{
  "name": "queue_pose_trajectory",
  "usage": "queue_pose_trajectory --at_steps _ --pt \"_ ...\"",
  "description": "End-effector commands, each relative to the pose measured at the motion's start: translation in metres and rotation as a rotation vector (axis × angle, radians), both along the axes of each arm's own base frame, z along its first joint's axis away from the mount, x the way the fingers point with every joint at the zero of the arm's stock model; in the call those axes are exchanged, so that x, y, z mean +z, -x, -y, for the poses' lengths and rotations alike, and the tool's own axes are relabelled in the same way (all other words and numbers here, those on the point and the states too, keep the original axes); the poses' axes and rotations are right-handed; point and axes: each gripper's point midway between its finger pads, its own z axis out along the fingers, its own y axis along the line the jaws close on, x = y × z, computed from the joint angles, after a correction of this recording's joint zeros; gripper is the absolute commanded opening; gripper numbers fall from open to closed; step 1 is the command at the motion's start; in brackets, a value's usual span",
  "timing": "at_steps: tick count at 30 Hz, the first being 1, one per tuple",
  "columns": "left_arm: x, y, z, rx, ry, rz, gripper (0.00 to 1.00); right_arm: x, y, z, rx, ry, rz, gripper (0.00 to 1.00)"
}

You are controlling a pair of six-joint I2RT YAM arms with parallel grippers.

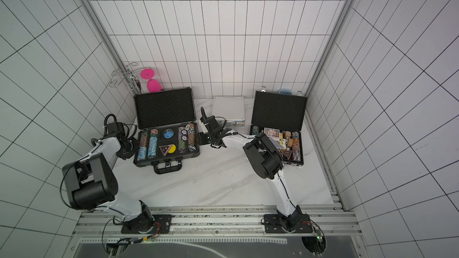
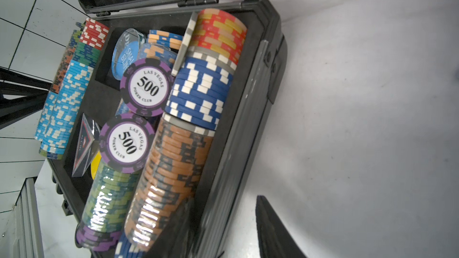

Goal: Close the poker set cases
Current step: Move the poker set case to the center of the board.

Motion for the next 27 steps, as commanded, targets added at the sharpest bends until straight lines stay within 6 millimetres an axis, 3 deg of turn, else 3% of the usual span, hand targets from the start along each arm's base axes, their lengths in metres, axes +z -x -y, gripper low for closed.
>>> queue_pose_trajectory --at_steps 1,6,13,21,27 --pt "-0.040 0.014 0.014 -0.017 0.085 -0.079 0.17 0.021 -0.008 -0.021 0.030 -0.053 0.029 0.44" --pt "-0.048 0.010 0.031 -0.072 0.129 -0.070 0.17 0.015 0.001 -0.026 0.064 -0.096 -0.015 0.37" --pt "-0.045 0.000 0.061 -0.193 0.123 -0.079 0.13 0.001 0.015 -0.014 0.053 -0.084 -0.049 0.30" --pt "-0.044 0.002 0.080 -0.242 0.154 -0.072 0.10 -0.018 0.026 0.019 -0.001 -0.085 -0.126 0.26" --pt "-0.042 0.000 0.096 -0.293 0.180 -0.062 0.08 -0.017 0.029 0.036 -0.021 -0.078 -0.130 0.25"
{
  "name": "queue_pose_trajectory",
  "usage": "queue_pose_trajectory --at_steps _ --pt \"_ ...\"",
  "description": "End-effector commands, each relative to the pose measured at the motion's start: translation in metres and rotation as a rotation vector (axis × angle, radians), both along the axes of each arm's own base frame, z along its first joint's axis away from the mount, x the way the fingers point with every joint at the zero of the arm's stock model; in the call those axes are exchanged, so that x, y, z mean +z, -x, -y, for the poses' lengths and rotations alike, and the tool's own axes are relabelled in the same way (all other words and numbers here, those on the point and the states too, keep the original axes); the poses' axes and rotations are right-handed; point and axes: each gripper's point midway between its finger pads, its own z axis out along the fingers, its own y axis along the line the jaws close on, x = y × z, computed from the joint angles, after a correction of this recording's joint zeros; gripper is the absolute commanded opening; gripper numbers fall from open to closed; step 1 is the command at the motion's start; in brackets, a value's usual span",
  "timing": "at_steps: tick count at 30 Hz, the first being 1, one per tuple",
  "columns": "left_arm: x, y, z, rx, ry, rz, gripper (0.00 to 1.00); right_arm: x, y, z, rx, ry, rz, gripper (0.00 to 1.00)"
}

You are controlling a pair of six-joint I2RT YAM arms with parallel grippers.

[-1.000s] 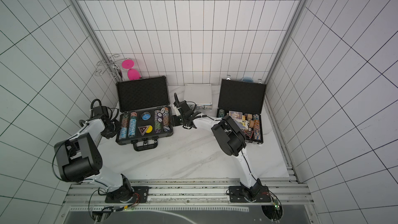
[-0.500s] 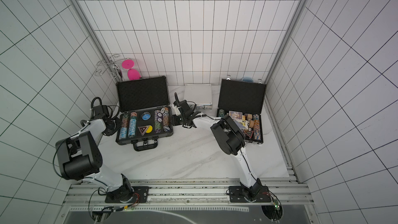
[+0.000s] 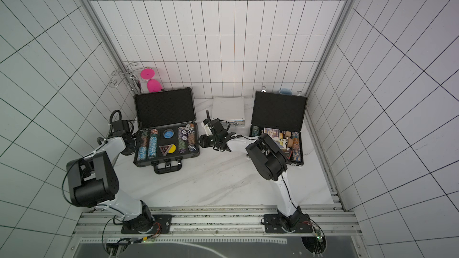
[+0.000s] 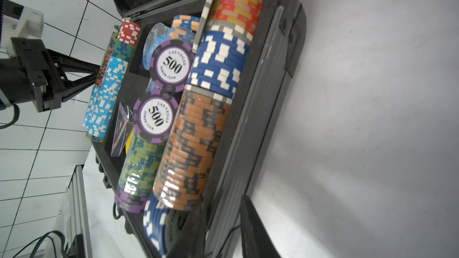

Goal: Close the poker set cases
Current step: Move the poker set case to the center of the board.

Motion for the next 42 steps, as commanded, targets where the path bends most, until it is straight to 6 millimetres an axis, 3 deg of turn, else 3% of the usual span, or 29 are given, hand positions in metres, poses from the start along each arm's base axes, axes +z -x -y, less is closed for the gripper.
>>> queue_pose_trajectory --at_steps 1,5,11,14,19,26,28,31,42 --pt "-0.043 0.026 0.096 -0.196 0.314 -0.145 0.08 -0.021 0.010 0.025 -0.024 0.046 -0.072 0.25" --pt "-0.030 0.026 0.078 -0.116 0.272 -0.109 0.12 -0.003 0.006 0.022 -0.021 0.011 -0.037 0.28" --pt "0.028 0.006 0.033 0.052 0.294 0.149 0.42 0.058 0.002 0.022 -0.008 -0.046 0.081 0.37" --pt "0.032 0.001 0.025 0.060 0.318 0.159 0.51 0.081 0.003 0.025 -0.006 -0.046 0.115 0.37" --pt "0.027 0.007 0.008 0.095 0.290 0.136 0.59 0.091 0.006 0.033 -0.012 -0.004 0.129 0.38" --pt "0.062 0.019 -0.033 0.207 0.130 0.167 0.59 0.091 0.008 0.040 -0.023 0.036 0.130 0.38" --pt "0.056 0.023 -0.039 0.249 0.125 0.162 0.58 0.089 0.009 0.040 -0.024 0.040 0.123 0.38" --pt "0.029 0.026 -0.042 0.310 0.160 0.101 0.54 0.086 0.011 0.041 -0.020 0.043 0.116 0.37" --pt "-0.014 0.007 -0.036 0.310 0.303 0.071 0.54 0.075 0.020 0.051 -0.010 0.082 0.114 0.38"
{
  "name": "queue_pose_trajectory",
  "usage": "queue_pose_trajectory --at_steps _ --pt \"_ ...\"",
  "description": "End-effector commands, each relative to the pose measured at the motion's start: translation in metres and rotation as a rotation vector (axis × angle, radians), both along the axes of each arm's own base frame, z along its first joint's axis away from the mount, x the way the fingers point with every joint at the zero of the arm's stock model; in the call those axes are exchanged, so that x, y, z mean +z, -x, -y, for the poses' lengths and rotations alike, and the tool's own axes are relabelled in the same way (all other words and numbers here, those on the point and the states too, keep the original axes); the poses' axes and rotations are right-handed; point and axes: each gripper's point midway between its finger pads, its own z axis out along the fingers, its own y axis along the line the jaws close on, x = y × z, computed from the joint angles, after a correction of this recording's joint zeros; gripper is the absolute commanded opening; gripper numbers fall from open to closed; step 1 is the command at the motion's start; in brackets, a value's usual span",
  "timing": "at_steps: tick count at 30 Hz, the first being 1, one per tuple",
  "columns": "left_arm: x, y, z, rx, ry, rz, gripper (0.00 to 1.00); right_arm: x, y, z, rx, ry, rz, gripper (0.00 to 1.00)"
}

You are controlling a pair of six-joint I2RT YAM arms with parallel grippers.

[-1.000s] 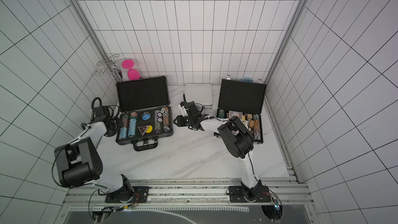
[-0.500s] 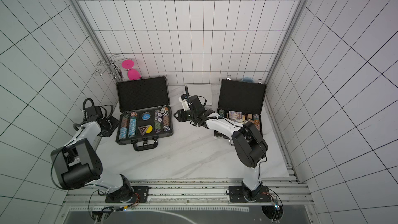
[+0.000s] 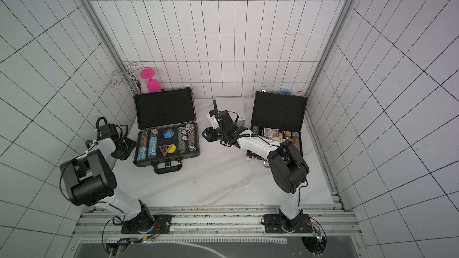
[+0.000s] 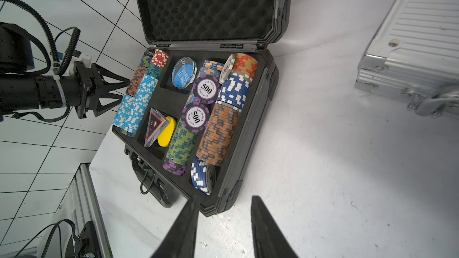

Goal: Close the poker set cases
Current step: Move the poker set case to the center of the board.

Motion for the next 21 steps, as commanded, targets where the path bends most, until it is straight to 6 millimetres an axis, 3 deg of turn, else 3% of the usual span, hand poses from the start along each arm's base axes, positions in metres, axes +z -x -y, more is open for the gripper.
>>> queue_pose_trajectory --at_steps 1,3,10,13,17,21 --pt "-0.003 -0.010 -0.005 0.047 0.035 0.033 0.53 -0.011 0.013 0.012 0.011 0.042 -0.011 0.38" --pt "-0.006 -0.010 -0.009 0.062 0.026 0.023 0.52 -0.012 0.013 0.013 0.011 0.046 -0.007 0.38" --pt "-0.013 -0.048 0.007 -0.119 0.086 0.060 0.52 -0.011 0.012 0.018 0.019 0.041 -0.010 0.38" --pt "-0.017 -0.055 0.001 -0.135 0.093 0.044 0.53 -0.016 0.008 0.016 0.017 0.041 -0.013 0.39" --pt "-0.016 -0.072 -0.005 -0.142 0.069 0.075 0.53 -0.014 -0.017 0.006 -0.006 0.006 0.005 0.42" --pt "-0.009 -0.094 -0.014 -0.123 0.084 0.152 0.54 0.000 -0.060 -0.008 -0.059 -0.018 0.053 0.47"
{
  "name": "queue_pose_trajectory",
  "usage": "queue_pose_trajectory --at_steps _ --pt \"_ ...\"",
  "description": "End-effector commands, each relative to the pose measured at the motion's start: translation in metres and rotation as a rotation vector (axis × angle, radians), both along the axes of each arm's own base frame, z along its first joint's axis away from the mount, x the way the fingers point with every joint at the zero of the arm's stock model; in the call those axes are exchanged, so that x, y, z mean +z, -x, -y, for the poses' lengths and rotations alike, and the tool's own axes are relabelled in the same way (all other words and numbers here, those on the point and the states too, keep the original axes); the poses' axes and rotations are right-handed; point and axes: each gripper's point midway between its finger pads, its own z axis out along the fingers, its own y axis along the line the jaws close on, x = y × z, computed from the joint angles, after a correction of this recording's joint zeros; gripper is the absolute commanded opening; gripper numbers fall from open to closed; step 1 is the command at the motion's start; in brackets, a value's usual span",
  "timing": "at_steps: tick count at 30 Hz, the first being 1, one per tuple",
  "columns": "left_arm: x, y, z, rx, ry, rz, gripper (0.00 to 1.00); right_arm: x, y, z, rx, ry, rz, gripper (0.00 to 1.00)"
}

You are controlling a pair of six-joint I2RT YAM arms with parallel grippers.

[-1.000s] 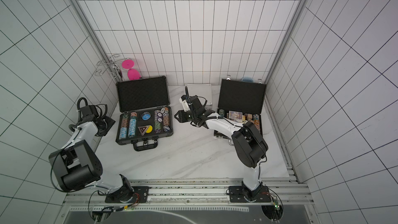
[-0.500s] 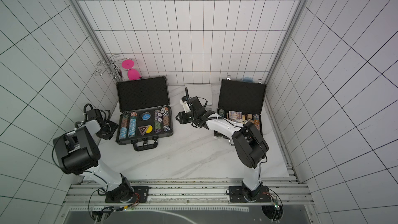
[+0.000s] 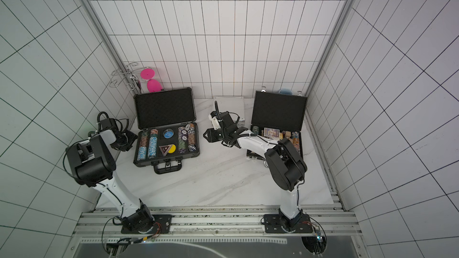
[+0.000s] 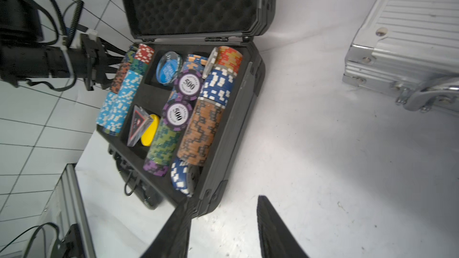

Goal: Close the poker set cases
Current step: Move the poker set case to the center of the board.

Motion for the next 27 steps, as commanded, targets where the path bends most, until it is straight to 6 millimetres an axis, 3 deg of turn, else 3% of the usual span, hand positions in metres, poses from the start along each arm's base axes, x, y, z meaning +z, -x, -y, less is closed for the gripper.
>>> queue_pose_trajectory --at_steps 1,6,9,15,23,27 --pt "0.006 -0.026 0.001 -0.017 0.038 0.082 0.54 0.033 -0.051 -0.019 -0.040 -0.051 0.086 0.48" --pt "0.023 -0.043 -0.009 0.004 0.015 0.187 0.55 0.041 -0.097 -0.037 -0.053 -0.088 0.142 0.55" --pt "0.021 -0.051 -0.012 0.015 0.040 0.213 0.55 0.049 -0.121 -0.042 -0.074 -0.114 0.179 0.57" --pt "0.026 -0.068 -0.010 -0.015 0.050 0.312 0.57 0.052 -0.148 -0.055 -0.068 -0.153 0.242 0.64" --pt "0.051 -0.099 0.010 -0.144 0.105 0.514 0.56 0.035 -0.149 -0.072 -0.015 -0.228 0.243 0.66" --pt "0.062 -0.092 0.012 -0.166 0.052 0.524 0.50 0.031 -0.143 -0.076 0.003 -0.222 0.236 0.65"
